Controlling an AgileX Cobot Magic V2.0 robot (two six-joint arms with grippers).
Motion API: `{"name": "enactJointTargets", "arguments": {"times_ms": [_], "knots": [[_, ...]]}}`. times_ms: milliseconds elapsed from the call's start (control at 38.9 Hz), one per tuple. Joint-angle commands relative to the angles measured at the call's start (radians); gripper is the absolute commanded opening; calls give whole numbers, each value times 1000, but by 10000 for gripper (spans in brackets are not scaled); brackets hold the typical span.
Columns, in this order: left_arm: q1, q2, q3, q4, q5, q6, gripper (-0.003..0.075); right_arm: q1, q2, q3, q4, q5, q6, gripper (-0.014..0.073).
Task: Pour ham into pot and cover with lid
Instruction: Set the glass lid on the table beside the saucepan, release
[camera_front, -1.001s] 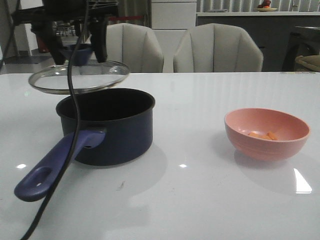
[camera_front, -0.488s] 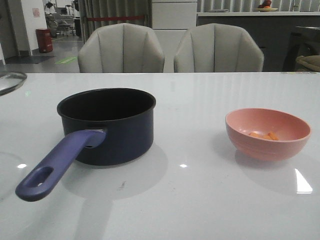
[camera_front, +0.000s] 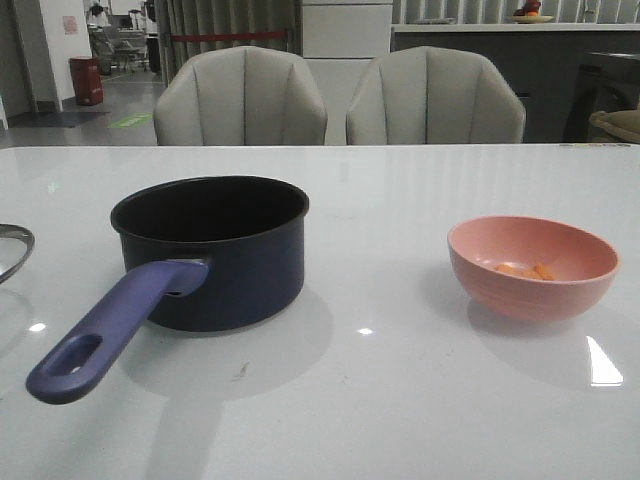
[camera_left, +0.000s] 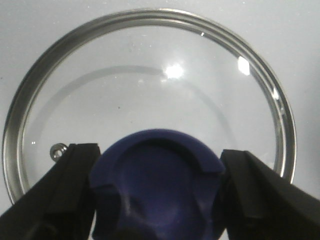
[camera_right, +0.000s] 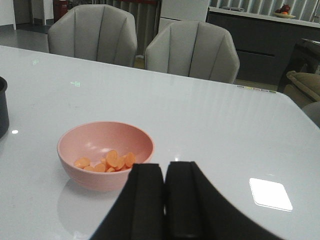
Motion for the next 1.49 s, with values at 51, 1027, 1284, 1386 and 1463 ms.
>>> {"name": "enactJointTargets", "arguments": {"times_ms": [51, 1027, 1284, 1386, 1463], "knots": [[3, -4, -22, -21, -49, 2, 262, -4, -21, -6, -12, -76, -5, 147], [-57, -23, -80, 20, 64, 54, 617, -4, -21, -6, -12, -76, -5, 147], [-57, -207, -60, 70, 88, 54, 617, -4, -21, -6, -12, -76, -5, 147], [-57, -328, 1, 70, 31, 54, 617, -4, -21, -6, -12, -76, -5, 147], [-57, -438, 64, 70, -27, 54, 617, -4, -21, -6, -12, -76, -5, 147]]}}
